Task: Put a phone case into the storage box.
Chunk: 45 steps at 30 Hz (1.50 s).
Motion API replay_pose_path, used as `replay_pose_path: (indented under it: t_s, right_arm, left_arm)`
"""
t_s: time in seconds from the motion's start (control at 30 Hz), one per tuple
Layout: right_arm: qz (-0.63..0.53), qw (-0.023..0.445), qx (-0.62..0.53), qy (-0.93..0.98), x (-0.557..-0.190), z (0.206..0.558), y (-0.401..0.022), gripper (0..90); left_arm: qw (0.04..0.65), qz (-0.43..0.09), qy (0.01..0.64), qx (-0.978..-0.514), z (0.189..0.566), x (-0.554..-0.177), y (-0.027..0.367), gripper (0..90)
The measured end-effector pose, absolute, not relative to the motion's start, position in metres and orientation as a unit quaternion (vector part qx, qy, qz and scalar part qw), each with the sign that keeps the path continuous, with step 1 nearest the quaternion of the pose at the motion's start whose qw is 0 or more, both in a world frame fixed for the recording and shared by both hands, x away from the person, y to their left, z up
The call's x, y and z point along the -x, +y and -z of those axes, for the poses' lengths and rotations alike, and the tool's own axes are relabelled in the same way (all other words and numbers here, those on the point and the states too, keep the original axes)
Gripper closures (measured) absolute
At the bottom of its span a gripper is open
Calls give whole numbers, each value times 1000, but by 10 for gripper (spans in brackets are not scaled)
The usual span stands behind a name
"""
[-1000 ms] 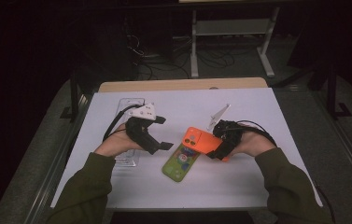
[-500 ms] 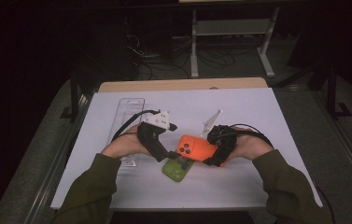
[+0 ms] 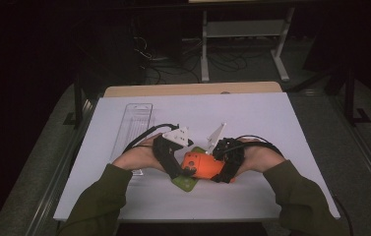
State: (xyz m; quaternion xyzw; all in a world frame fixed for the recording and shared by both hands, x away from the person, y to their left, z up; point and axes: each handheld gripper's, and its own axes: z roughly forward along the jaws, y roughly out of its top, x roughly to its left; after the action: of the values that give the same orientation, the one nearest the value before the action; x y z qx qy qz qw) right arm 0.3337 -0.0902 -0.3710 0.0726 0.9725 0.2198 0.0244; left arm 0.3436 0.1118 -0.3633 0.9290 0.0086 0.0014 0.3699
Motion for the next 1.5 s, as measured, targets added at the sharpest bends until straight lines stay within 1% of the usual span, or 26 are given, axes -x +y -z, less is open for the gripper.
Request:
replay_pose_path:
  t_s: [0.27, 0.33, 0.57, 0.7, 0.73, 0.87, 0.9, 0.97, 1.13, 1.2, 1.27, 1.5]
  right_arm:
    - [-221, 22, -58, 973, -329, 369, -86, 152]
    - [-222, 22, -55, 973, -328, 368, -85, 152]
    - [-229, 20, -38, 973, -326, 367, -83, 152]
    - [-234, 15, -43, 971, -323, 366, -82, 152]
    - [-234, 16, -42, 971, -323, 366, -82, 152]
    - [-235, 16, -41, 971, -323, 366, -81, 152]
    - [-234, 22, -32, 972, -325, 366, -82, 152]
    - [-234, 22, -32, 971, -325, 366, -82, 152]
    - [-239, 19, -30, 970, -325, 365, -82, 152]
    - [-241, 17, -33, 970, -324, 365, -82, 152]
    - [-241, 18, -31, 970, -324, 365, -82, 152]
    - [-239, 16, -27, 971, -324, 366, -81, 152]
  left_arm:
    - [341, 11, -10, -940, 376, -340, 99, 5]
    - [342, 14, -4, -940, 378, -340, 98, 5]
    - [324, 20, -17, -946, 383, -338, 93, 5]
    - [328, 28, -13, -944, 386, -336, 91, 6]
    - [332, 39, -11, -942, 388, -336, 90, 6]
    - [325, 37, -11, -945, 390, -335, 89, 6]
    - [325, 39, -12, -945, 390, -336, 89, 10]
    - [327, 39, -13, -944, 390, -336, 89, 63]
    - [330, 41, -13, -943, 391, -336, 90, 68]
    - [333, 44, -14, -942, 391, -336, 90, 109]
    - [334, 44, -14, -942, 391, -336, 90, 127]
    - [333, 51, -14, -942, 391, -337, 90, 143]
